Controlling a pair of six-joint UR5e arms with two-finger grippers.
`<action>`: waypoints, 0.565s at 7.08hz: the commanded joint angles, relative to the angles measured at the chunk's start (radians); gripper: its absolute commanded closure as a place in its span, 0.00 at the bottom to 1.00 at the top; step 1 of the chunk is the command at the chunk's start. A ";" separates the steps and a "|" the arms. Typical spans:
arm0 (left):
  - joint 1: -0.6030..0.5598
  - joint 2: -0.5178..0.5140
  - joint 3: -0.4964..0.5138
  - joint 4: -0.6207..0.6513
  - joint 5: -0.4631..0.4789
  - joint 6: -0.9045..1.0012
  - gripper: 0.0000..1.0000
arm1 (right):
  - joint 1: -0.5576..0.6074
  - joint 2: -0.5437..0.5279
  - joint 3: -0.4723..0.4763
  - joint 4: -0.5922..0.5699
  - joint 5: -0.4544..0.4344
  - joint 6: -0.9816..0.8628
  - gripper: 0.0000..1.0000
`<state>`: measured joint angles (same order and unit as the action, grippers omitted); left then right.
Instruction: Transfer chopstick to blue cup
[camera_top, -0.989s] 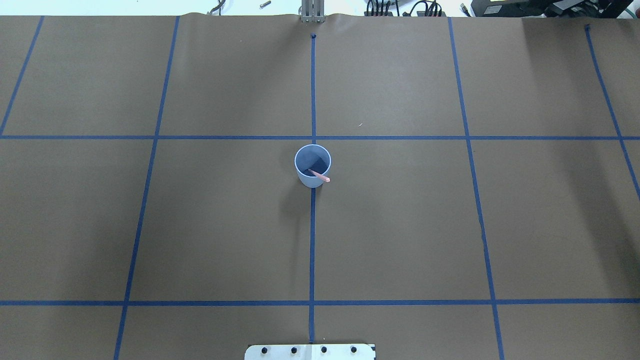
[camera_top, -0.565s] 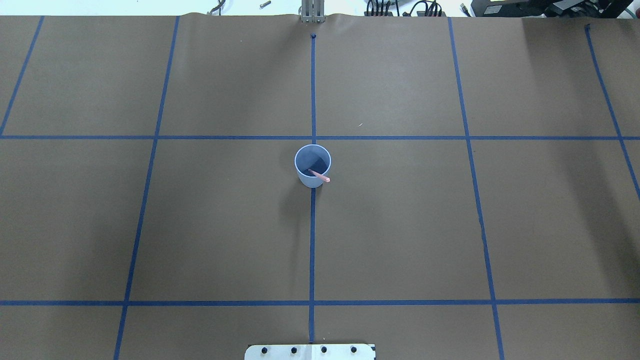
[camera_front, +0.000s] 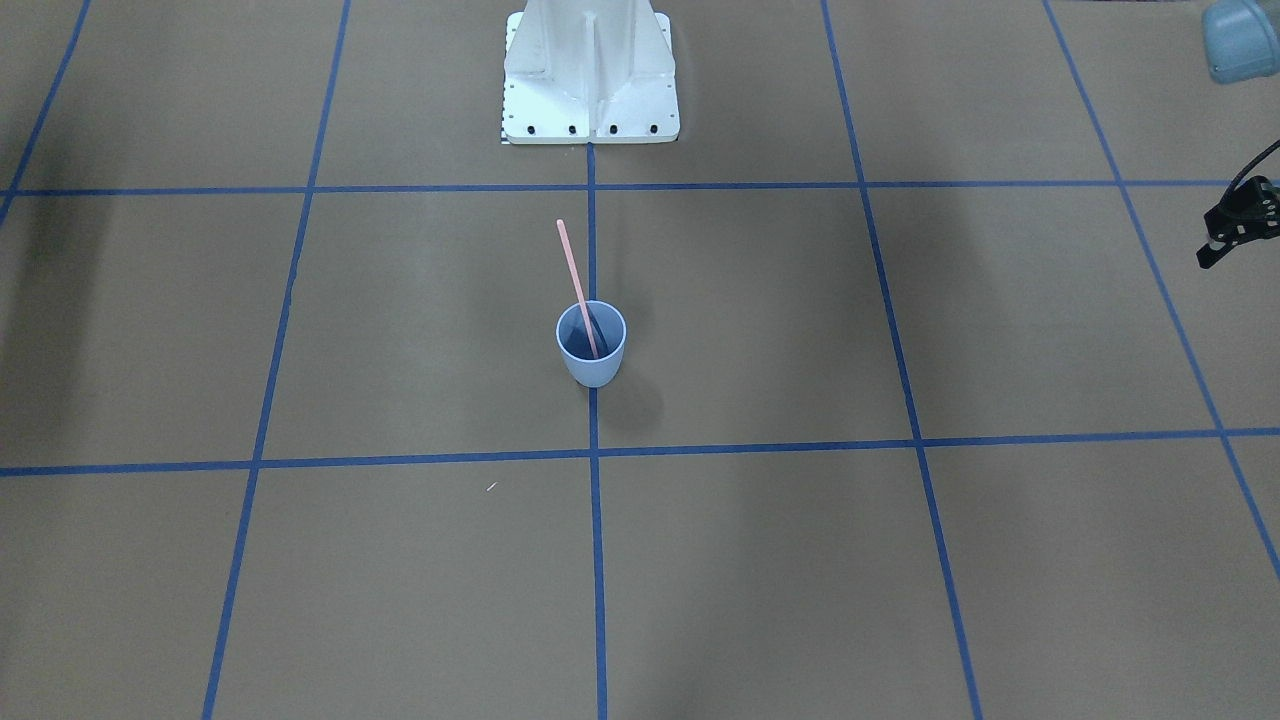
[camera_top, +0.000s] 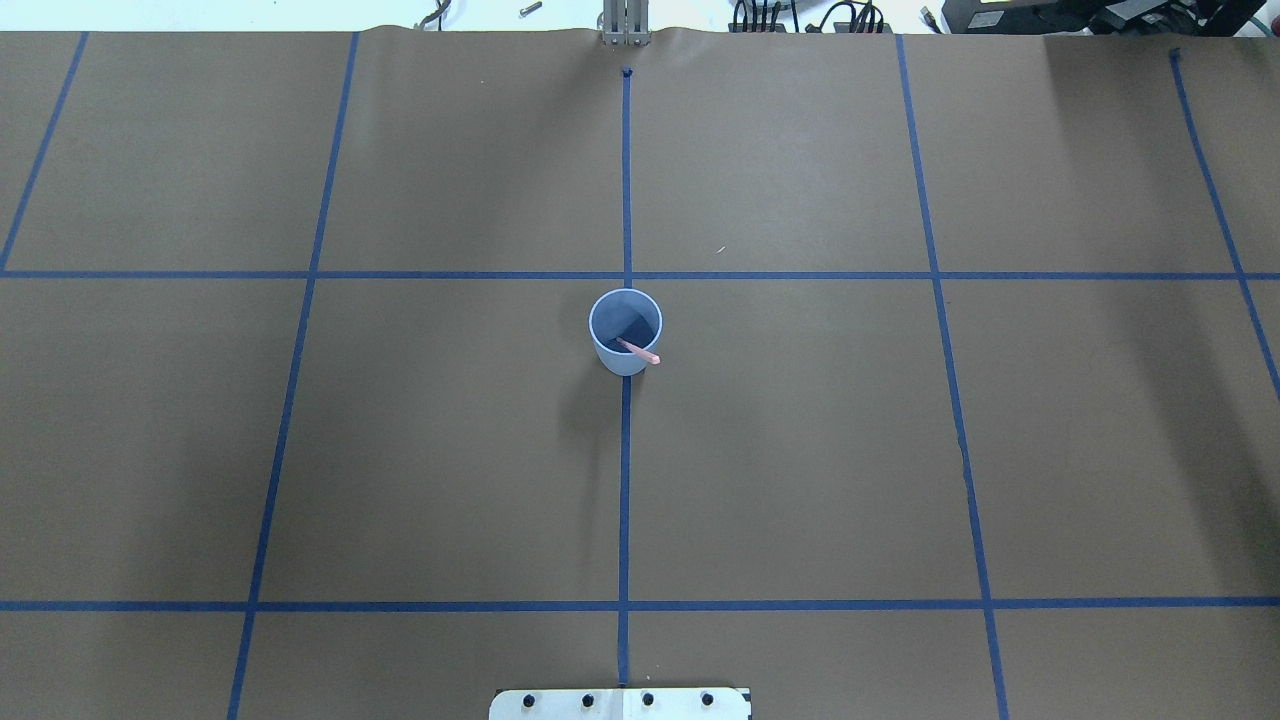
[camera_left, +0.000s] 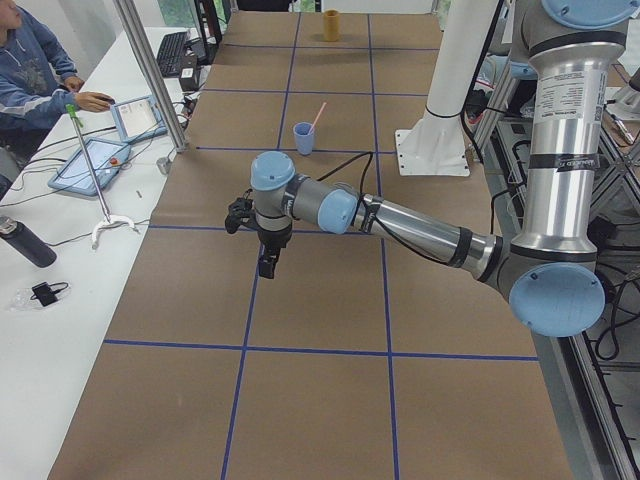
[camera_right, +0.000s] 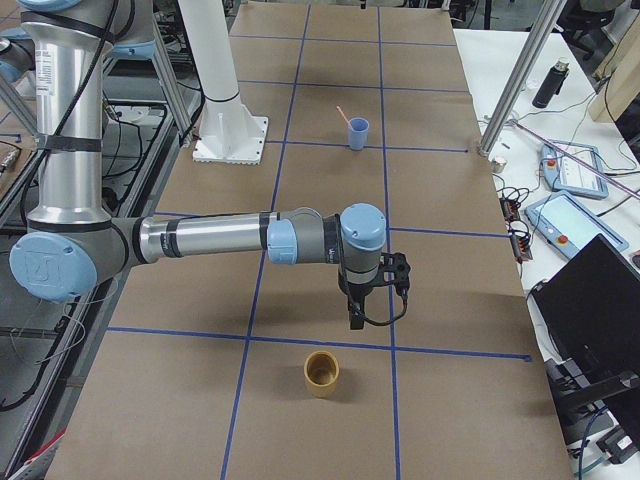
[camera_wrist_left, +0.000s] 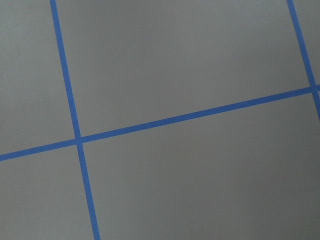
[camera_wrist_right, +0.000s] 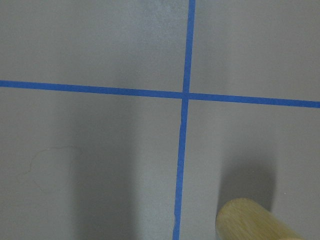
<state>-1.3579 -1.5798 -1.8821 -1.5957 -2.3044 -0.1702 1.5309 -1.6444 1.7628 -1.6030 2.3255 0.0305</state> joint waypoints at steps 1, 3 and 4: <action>0.000 -0.008 0.003 -0.001 -0.001 0.006 0.02 | 0.000 -0.002 0.001 0.000 0.000 -0.001 0.00; 0.002 -0.009 0.021 -0.038 0.000 0.006 0.02 | 0.000 -0.002 0.001 0.000 0.000 -0.003 0.00; 0.000 -0.006 0.061 -0.090 0.003 0.004 0.02 | 0.000 -0.002 0.001 0.000 0.000 -0.001 0.00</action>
<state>-1.3566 -1.5881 -1.8568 -1.6352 -2.3035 -0.1646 1.5309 -1.6459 1.7639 -1.6030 2.3255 0.0286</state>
